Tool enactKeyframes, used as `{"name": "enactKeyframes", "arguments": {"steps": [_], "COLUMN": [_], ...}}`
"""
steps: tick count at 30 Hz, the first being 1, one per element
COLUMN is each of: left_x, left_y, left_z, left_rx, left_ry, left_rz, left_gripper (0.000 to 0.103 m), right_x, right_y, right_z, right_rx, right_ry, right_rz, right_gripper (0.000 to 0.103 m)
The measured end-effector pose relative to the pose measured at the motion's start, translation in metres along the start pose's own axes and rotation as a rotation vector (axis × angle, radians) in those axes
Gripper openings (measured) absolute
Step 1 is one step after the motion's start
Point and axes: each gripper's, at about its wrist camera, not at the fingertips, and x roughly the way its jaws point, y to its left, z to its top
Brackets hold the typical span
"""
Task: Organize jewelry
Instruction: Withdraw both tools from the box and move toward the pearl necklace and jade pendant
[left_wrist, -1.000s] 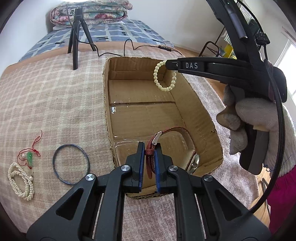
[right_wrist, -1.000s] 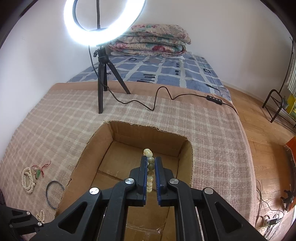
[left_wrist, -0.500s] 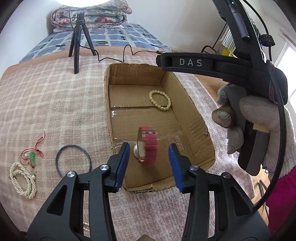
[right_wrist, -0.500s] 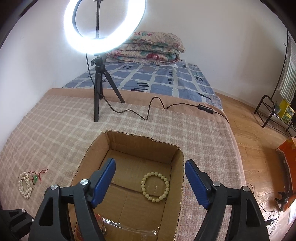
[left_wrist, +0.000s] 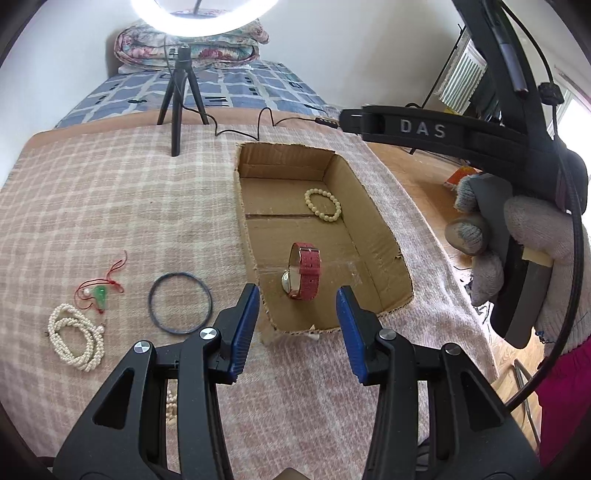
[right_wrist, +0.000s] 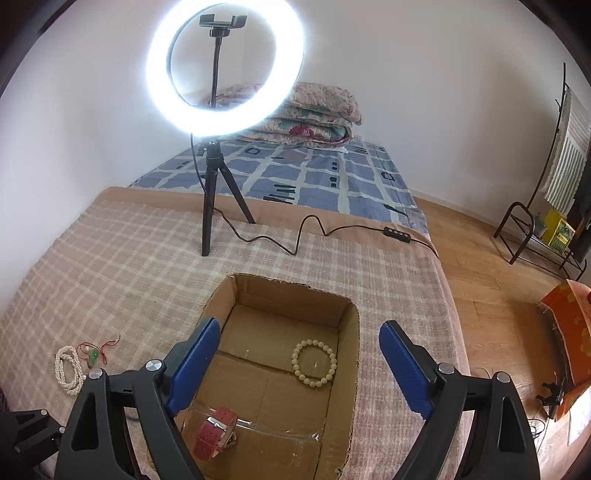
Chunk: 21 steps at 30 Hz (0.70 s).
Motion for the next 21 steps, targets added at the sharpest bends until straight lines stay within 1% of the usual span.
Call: {"name": "enactKeyframes", "arguments": {"steps": [8, 15, 21], "left_x": [-0.036, -0.078, -0.117], "left_y": [0.016, 0.034, 0.064], "left_z": [-0.012, -0.020, -0.023], "left_rx": [-0.011, -0.012, -0.028], "left_ry": [-0.035, -0.085, -0.132], "left_rz": [0.022, 0.055, 0.089], "left_gripper": [0.044, 0.044, 0.044], "right_x": [-0.037, -0.082, -0.118], "right_y": [0.007, 0.012, 0.028], "right_z": [-0.010, -0.020, -0.030], "right_rx": [0.003, 0.029, 0.012], "right_ry": [-0.032, -0.084, -0.132], "right_rz": [-0.008, -0.003, 0.024], "right_gripper": [0.090, 0.090, 0.090]}}
